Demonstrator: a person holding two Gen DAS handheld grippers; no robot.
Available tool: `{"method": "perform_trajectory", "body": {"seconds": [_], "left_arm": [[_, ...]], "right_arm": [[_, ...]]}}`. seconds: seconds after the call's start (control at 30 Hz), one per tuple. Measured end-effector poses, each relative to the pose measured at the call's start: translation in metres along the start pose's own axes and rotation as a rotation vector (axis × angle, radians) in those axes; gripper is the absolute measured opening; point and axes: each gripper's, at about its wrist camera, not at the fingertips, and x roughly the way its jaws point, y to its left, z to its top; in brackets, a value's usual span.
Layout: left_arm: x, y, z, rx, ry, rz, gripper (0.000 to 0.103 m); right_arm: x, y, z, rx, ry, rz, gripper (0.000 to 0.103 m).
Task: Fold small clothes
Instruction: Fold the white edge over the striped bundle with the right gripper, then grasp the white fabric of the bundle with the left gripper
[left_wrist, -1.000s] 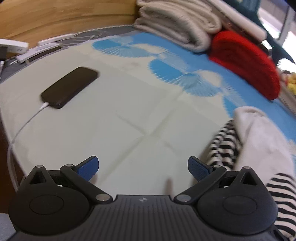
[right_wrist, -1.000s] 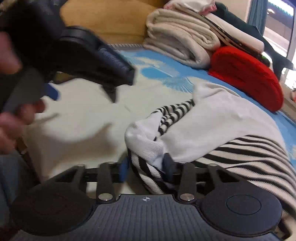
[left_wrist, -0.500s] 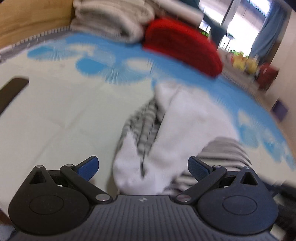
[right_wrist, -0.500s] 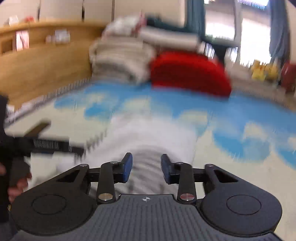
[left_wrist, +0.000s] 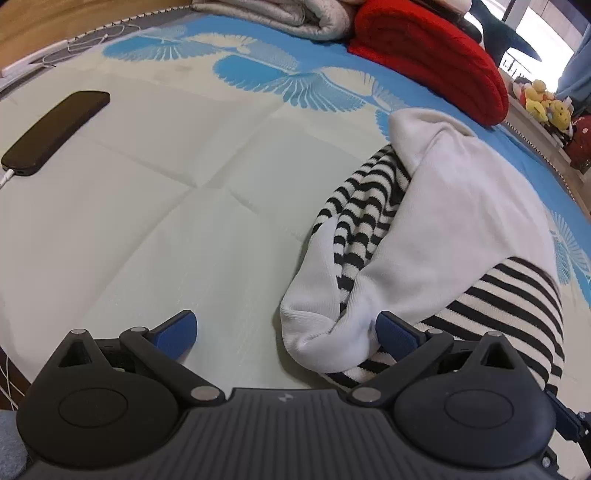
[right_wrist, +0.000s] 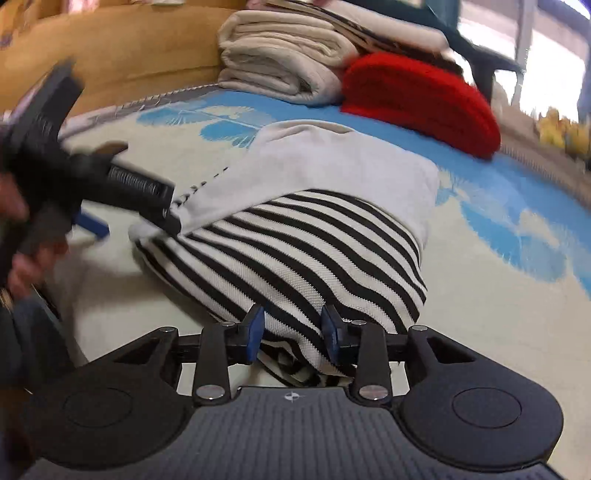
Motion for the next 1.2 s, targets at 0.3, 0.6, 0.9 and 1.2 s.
{"method": "perform_trajectory", "body": {"seconds": [0.3, 0.6, 0.9, 1.2], "left_arm": [[-0.050, -0.012, 0.101, 0.075, -0.149, -0.200, 0.103], [0.048, -0.116, 0.200, 0.382, 0.020, -0.325, 0.103], [0.136, -0.173, 0.210, 0.533, 0.204, -0.400, 0.058], [0.176, -0.138, 0.248, 0.271, 0.299, -0.504, 0.003]], "right_arm": [[-0.066, -0.034, 0.026, 0.173, -0.130, 0.097, 0.043], [0.013, -0.126, 0.061, 0.317, -0.117, 0.040, 0.045], [0.107, -0.171, 0.081, 0.450, -0.068, 0.098, 0.046], [0.114, -0.169, 0.077, 0.465, -0.073, 0.108, 0.046]]}}
